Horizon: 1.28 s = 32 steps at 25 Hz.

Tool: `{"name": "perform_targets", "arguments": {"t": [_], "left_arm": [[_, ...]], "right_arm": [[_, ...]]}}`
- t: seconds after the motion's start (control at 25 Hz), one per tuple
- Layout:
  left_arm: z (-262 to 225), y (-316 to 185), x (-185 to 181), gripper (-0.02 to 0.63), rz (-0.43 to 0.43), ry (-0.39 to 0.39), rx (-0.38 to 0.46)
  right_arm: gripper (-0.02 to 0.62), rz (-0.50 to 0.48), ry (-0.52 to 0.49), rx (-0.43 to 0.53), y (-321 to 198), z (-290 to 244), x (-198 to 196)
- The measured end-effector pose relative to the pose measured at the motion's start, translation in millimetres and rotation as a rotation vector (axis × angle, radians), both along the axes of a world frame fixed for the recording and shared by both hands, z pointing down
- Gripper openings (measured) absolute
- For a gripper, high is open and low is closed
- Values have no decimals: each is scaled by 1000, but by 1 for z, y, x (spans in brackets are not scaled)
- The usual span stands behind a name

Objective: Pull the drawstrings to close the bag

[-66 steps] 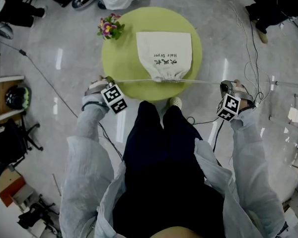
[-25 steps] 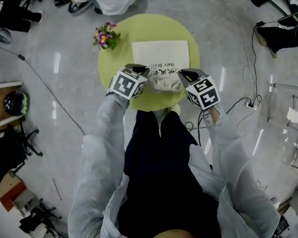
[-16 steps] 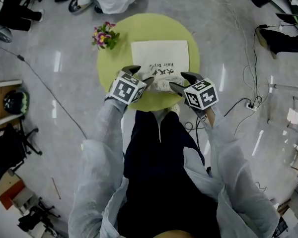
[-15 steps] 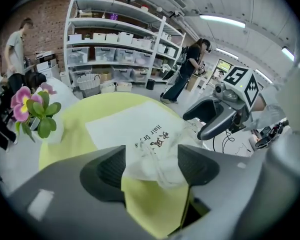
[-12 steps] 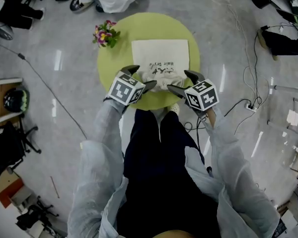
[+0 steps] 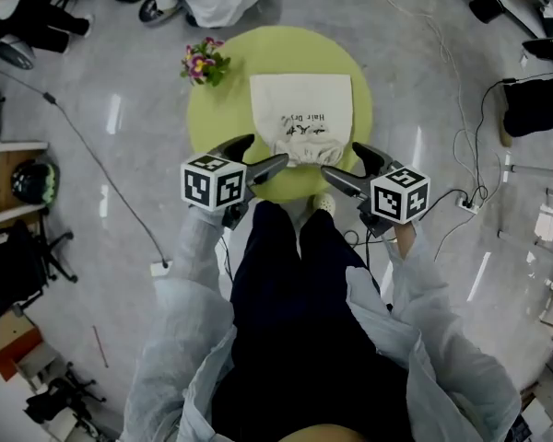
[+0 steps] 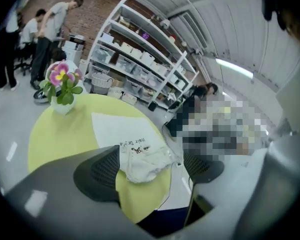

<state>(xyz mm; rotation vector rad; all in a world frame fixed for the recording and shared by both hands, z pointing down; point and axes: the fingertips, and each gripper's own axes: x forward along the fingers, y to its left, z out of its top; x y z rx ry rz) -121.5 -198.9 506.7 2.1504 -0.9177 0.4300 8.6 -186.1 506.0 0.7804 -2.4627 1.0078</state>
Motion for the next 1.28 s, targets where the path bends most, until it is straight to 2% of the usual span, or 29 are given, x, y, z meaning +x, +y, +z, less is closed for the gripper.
{"name": "perform_targets", "arguments": {"t": [0.12,0.24,0.32,0.36,0.52,0.64,0.96,1.04,1.16,1.28], "left_arm": [[-24,5,-7,395,-95,189,-10],[-50,10,-11,357,-148,358,4],[-65,12,-15,346,-169,412,30],[-71,13,-16,333,-173,414,47],[-84,22,-17,254,-144,327,124],[-97,27,-13,182,-118,260,189],[-101,35,-10,18,-142,66,327],[-94,36,-8,15,-144,41,327],[-84,38,-4,15,-145,28,320],[-78,41,2,15,-123,8,319]], "right_arm": [[411,32,-58,13,8,-19,1],[377,113,-190,1,9,-46,3],[365,170,-281,5,5,-68,6],[351,192,-307,19,4,-78,7],[260,251,-325,123,-1,-110,17],[216,287,-313,180,-1,-127,26],[16,410,-135,314,7,-121,46],[2,415,-83,323,12,-112,45],[2,407,-73,288,19,-99,37],[2,362,0,253,27,-84,31]]}}
